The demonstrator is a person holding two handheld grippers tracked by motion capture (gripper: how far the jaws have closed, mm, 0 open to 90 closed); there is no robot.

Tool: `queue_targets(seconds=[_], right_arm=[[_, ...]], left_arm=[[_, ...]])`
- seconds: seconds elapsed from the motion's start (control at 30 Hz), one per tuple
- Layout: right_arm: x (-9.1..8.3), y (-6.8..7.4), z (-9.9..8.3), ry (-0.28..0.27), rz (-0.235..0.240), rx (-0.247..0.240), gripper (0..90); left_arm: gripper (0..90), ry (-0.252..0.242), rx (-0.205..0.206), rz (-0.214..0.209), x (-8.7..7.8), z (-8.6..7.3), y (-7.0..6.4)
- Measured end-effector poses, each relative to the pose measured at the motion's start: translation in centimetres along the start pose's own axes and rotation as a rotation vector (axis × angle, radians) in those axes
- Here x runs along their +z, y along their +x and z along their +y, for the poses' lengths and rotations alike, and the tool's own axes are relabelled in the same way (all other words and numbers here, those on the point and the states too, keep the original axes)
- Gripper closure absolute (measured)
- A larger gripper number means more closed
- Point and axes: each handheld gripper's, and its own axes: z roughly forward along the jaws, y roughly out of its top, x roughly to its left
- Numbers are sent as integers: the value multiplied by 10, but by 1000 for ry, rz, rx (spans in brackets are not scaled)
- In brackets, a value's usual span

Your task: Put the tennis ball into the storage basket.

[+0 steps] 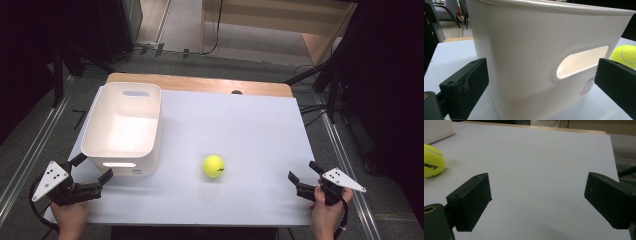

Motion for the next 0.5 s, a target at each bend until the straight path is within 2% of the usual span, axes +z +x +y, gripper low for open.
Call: queue_targets(seconds=[0.07,0.3,0.33,0.5], right_arm=[[0,1,0,3,4,3,56],[4,11,7,20,29,-38,56],[6,13,10,21,47,-51,56],[13,19,16,56,75,-63,56]], left_arm=[[0,0,-1,0,0,0,0],[0,2,2,-1,0,0,0],[0,2,1,0,0,0,0],[0,1,3,1,0,0,0]])
